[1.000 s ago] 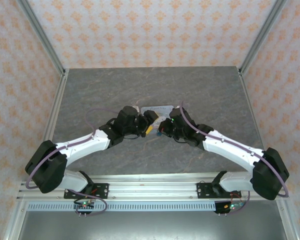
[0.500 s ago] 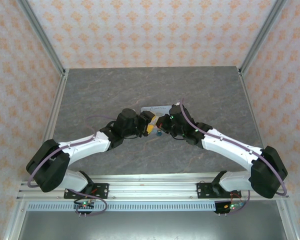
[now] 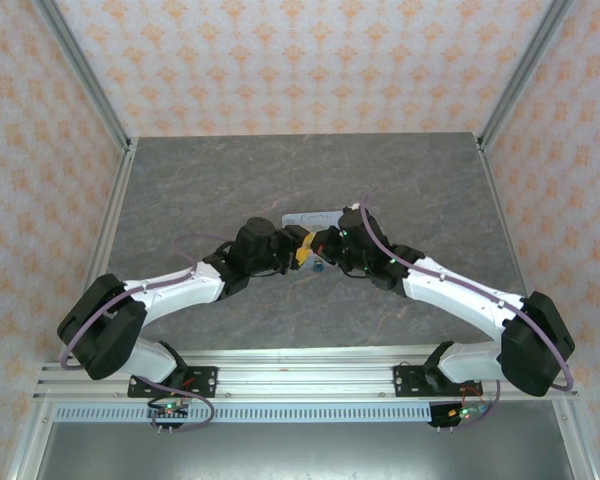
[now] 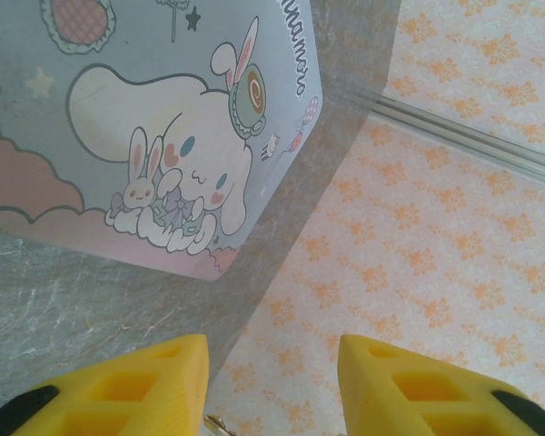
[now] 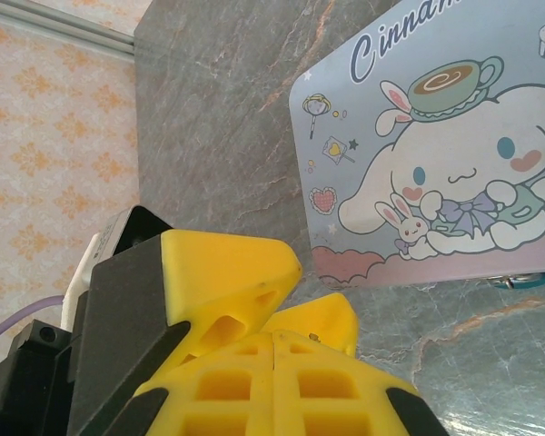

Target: Unlock the padlock with the key

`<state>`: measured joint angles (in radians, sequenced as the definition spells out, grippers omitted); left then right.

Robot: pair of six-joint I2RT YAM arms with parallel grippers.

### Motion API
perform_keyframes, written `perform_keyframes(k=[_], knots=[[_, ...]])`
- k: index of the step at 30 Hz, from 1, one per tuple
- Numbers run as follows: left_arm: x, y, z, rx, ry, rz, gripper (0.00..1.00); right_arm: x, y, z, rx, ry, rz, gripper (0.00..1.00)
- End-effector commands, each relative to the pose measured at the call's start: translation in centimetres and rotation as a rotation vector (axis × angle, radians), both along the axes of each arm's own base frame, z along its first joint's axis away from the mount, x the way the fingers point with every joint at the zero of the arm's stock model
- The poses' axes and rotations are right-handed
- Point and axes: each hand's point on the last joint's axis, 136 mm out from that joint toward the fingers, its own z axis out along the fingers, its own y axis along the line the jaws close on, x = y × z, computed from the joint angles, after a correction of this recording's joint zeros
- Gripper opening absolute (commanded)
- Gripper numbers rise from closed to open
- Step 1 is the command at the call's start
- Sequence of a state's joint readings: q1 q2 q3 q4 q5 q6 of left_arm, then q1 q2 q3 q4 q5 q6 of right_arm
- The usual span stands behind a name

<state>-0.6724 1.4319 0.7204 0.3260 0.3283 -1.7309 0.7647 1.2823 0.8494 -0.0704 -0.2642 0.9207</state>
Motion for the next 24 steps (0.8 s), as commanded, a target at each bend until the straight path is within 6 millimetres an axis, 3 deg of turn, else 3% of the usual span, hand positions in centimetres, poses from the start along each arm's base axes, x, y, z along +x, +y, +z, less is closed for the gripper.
perform_keyframes(k=[1, 24], knots=[[0.6, 0.1, -0.2, -0.001, -0.006, 0.031, 0.39, 0.3, 0.3, 0.5, 0.031, -0.008, -0.001, 0.00], [0.1, 1.1, -1.1, 0.028, 0.016, 0.060, 0.13, 0.1, 0.0, 0.1, 0.030, -0.002, -0.008, 0.00]])
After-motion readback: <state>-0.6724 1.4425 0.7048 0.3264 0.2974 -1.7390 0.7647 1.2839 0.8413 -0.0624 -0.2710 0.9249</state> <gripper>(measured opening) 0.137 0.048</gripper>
